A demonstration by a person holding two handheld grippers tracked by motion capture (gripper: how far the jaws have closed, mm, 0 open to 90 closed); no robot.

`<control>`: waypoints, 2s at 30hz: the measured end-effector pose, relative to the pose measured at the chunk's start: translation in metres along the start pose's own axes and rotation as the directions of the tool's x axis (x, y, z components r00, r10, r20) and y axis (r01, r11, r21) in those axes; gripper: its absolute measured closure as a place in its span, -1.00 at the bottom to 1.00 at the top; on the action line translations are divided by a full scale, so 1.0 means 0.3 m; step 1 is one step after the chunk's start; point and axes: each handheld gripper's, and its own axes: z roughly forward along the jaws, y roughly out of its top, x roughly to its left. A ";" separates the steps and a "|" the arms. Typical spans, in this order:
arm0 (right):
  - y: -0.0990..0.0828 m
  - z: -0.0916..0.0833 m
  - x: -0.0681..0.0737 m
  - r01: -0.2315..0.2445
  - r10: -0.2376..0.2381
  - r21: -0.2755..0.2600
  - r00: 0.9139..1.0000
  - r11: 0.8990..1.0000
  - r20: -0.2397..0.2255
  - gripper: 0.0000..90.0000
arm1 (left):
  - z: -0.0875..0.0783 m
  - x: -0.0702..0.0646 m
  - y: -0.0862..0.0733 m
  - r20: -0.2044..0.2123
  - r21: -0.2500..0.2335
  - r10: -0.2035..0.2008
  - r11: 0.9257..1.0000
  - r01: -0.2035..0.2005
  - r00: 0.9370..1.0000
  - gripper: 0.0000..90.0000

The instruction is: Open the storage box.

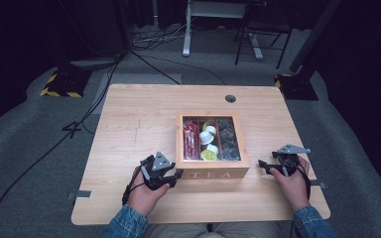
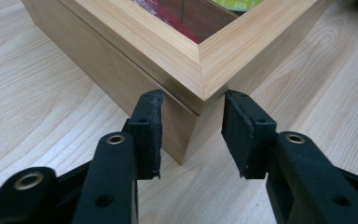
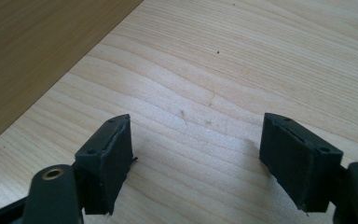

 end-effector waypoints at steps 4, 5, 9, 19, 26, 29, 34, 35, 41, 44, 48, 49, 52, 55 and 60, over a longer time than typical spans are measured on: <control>0.000 0.000 0.000 0.001 -0.001 0.000 1.000 1.000 -0.001 -0.43 | -0.008 0.003 0.002 0.004 0.008 0.011 1.000 -0.011 1.000 0.42; 0.000 0.000 0.000 0.001 -0.001 0.000 1.000 1.000 -0.001 -0.43 | -0.009 0.004 0.002 0.004 0.000 0.013 1.000 -0.013 1.000 0.44; 0.000 0.000 0.000 0.004 -0.004 0.001 1.000 1.000 -0.005 -0.44 | -0.011 0.000 0.006 -0.004 0.005 0.030 1.000 -0.030 1.000 0.48; 0.067 -0.116 0.053 0.085 -0.085 -0.007 0.987 0.996 -0.138 -0.43 | -0.020 -0.002 0.014 0.005 -0.001 0.043 0.999 -0.043 0.999 0.53; 0.139 -0.197 0.160 0.217 -0.227 -0.066 0.952 0.974 -0.208 -0.50 | -0.020 -0.002 0.016 0.002 -0.002 0.043 0.999 -0.043 0.999 0.53; 0.154 -0.197 0.205 0.253 -0.266 -0.086 0.936 0.964 -0.232 -0.51 | -0.020 -0.003 0.016 0.001 -0.003 0.042 0.999 -0.042 0.999 0.53; 0.160 -0.167 0.250 0.273 -0.288 -0.094 0.928 0.957 -0.238 -0.47 | -0.020 -0.003 0.016 0.001 -0.006 0.041 0.999 -0.041 0.999 0.52; 0.159 -0.159 0.255 0.282 -0.296 -0.094 0.926 0.955 -0.233 -0.45 | -0.021 -0.003 0.016 0.001 -0.004 0.042 0.999 -0.042 0.999 0.52; 0.159 -0.143 0.271 0.296 -0.311 -0.098 0.926 0.950 -0.213 -0.34 | -0.020 -0.002 0.017 0.002 -0.003 0.045 0.999 -0.045 0.999 0.52; 0.160 -0.141 0.275 0.308 -0.323 -0.101 0.926 0.946 -0.198 -0.31 | -0.020 -0.002 0.014 0.001 -0.006 0.045 0.999 -0.045 0.999 0.52; 0.162 -0.140 0.277 0.320 -0.335 -0.105 0.923 0.942 -0.190 -0.31 | -0.021 -0.002 0.008 -0.004 -0.025 0.051 0.998 -0.051 0.999 0.52; 0.163 -0.143 0.279 0.332 -0.347 -0.110 0.920 0.937 -0.180 -0.30 | -0.022 -0.002 0.006 0.002 -0.033 0.043 0.999 -0.042 0.999 0.52; 0.165 -0.148 0.290 0.364 -0.378 -0.110 0.911 0.925 -0.164 -0.24 | -0.015 0.000 -0.003 0.020 -0.053 0.018 0.998 -0.017 1.000 0.38; 0.169 -0.153 0.300 0.400 -0.413 -0.112 0.899 0.910 -0.147 -0.21 | -0.014 0.002 -0.008 0.009 -0.047 0.007 0.999 -0.006 1.000 0.24; 0.182 -0.167 0.295 0.385 -0.403 -0.135 0.902 0.913 -0.155 -0.19 | -0.022 0.013 -0.021 -0.010 -0.047 -0.012 0.999 0.011 1.000 0.12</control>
